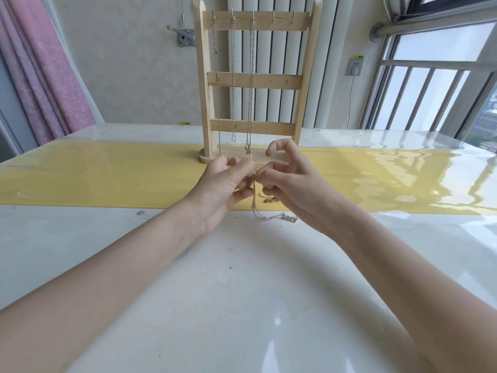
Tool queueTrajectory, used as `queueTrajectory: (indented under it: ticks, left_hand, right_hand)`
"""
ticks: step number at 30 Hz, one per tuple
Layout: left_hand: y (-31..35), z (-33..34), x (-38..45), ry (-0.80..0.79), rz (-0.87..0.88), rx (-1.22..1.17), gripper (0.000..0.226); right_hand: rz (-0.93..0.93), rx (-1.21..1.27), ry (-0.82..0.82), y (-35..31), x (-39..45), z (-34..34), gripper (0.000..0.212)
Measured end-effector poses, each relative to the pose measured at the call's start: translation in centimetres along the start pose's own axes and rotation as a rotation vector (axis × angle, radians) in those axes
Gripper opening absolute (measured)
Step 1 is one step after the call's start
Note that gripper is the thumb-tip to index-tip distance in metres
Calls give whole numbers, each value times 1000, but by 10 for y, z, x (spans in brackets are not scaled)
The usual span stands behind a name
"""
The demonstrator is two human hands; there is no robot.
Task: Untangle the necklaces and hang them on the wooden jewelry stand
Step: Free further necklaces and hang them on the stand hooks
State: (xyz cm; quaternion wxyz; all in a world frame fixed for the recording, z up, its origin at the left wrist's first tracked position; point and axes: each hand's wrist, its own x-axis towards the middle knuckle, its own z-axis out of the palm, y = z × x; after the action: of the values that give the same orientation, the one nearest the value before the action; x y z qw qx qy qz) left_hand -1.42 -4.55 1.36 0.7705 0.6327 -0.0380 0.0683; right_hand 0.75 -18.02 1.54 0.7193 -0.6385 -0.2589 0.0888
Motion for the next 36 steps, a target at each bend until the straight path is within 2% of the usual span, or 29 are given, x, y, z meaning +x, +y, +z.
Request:
queueTrajectory:
  ticks: [3,8,12,14,19,22,26,28,30,33,36]
  left_hand:
    - [-2,5,0,49,-59,-71,14]
    - [0,6,0,44,-134,-167,15]
    - [1,6,-2,12,26,180,29]
    - [1,6,-3,11,22,191,29]
    - [1,6,-1,132,-138,-50,21]
    - [3,7,-1,124,-200,-139,16]
    - [2,4,-1,85,-278,-141,25]
    - [4,5,0,78,-283,-173,20]
    - [6,6,0,86,-220,-185,19]
    - [4,9,-1,74,-112,-88,28]
    - [3,8,-3,39,-123,-13,27]
  right_hand:
    - [-20,16,91,4,-1,4,33]
    - [-55,94,205,8,-2,13,31]
    - [-29,187,202,9,-2,12,31]
    - [-74,66,183,10,-3,11,31]
    - [-249,-196,167,8,-4,17,36]
    - [-348,-280,189,11,-5,22,33]
    - [-467,-504,218,14,-7,22,30]
    - [-442,-473,247,14,-6,23,30]
    - [-336,-312,284,10,-5,23,33]
    - [-171,-27,267,8,-6,20,32]
    - [-111,51,258,10,-5,16,31]
